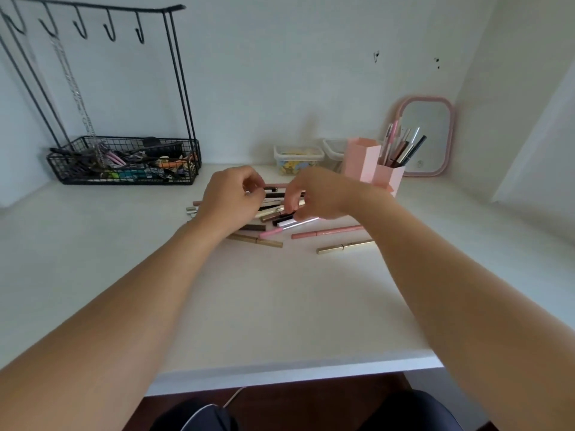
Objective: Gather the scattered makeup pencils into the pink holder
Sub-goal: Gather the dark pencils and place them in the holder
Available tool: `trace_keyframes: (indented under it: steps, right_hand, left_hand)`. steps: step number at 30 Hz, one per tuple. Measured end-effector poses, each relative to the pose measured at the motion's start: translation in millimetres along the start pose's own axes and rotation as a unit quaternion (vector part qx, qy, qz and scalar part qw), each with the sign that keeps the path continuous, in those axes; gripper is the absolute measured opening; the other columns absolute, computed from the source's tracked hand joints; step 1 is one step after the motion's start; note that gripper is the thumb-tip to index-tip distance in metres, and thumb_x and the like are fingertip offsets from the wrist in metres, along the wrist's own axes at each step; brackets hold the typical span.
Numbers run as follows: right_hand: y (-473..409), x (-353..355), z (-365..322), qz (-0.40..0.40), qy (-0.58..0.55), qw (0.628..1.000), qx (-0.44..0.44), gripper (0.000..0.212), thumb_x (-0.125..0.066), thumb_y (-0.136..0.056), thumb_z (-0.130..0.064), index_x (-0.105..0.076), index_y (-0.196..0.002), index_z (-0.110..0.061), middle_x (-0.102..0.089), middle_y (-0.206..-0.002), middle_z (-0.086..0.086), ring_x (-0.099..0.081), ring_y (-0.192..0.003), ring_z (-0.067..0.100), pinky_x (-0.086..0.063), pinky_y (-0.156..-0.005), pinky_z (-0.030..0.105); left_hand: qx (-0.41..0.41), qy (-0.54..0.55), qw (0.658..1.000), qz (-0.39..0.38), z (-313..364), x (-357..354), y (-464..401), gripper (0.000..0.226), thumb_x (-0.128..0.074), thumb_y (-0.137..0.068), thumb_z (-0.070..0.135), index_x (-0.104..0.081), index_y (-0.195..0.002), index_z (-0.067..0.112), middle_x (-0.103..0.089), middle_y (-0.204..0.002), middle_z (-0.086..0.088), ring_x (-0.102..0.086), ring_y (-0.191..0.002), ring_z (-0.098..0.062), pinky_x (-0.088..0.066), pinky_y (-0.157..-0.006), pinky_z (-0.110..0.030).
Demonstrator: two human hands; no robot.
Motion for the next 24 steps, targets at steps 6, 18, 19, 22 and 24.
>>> trace_keyframes:
  steps: [6,18,19,22,24]
  right_hand:
    - [1,-11,19,0.021,-0.053,0.998,-0.012,0.015,-0.074,-0.087,-0.018,-0.075,-0.101,-0.022,-0.070,-0.098,-0.012,-0.056,-0.076,-0.007,-0.039,-0.068,0.007]
    - [2,-16,17,0.002,-0.043,0.999,0.002,0.021,-0.070,-0.091,-0.023,-0.073,-0.112,-0.022,-0.069,-0.103,-0.007,-0.060,-0.084,0.006,-0.039,-0.065,0.005]
    - [2,-17,17,-0.007,-0.046,0.999,0.000,0.021,-0.069,-0.092,-0.022,-0.072,-0.113,-0.021,-0.068,-0.104,-0.006,-0.058,-0.082,0.002,-0.039,-0.063,0.003]
    - [4,-18,17,-0.018,-0.052,0.998,-0.010,0.017,-0.067,-0.093,-0.020,-0.067,-0.110,-0.018,-0.063,-0.100,-0.007,-0.051,-0.077,-0.003,-0.035,-0.060,-0.001]
    - [4,-16,16,-0.011,-0.054,0.998,-0.008,0.013,-0.068,-0.092,-0.016,-0.065,-0.105,-0.014,-0.057,-0.090,-0.011,-0.047,-0.071,-0.002,-0.035,-0.061,0.001]
  left_hand:
    - [0.006,-0.083,0.992,-0.099,-14,-18,-2,0.031,-0.059,-0.096,0.032,-0.063,-0.125,0.020,-0.055,-0.126,-0.002,-0.049,-0.123,-0.023,-0.042,-0.103,-0.042]
    - [0.050,-0.012,0.994,-0.097,-8,-27,3,0.035,-0.041,-0.107,0.026,-0.052,-0.139,0.016,-0.050,-0.142,-0.009,-0.045,-0.133,-0.023,-0.033,-0.104,-0.029]
    - [0.048,-0.005,0.994,-0.095,-7,-27,3,0.035,-0.041,-0.107,0.026,-0.053,-0.138,0.016,-0.051,-0.141,-0.008,-0.047,-0.131,-0.022,-0.034,-0.101,-0.027]
    - [0.037,0.009,0.996,-0.083,-4,-25,1,0.033,-0.043,-0.107,0.026,-0.054,-0.136,0.015,-0.053,-0.138,-0.006,-0.053,-0.119,-0.017,-0.036,-0.095,-0.024]
    - [0.028,0.017,0.997,-0.071,-2,-22,-1,0.031,-0.044,-0.106,0.025,-0.056,-0.133,0.015,-0.055,-0.136,-0.004,-0.051,-0.115,-0.014,-0.034,-0.093,-0.022]
Point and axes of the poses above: each hand's wrist, its own y-axis away from the middle knuckle, its own x-axis out of the back of the hand, z = x × y, the point moved 6 cm from there along -y, towards the middle knuckle
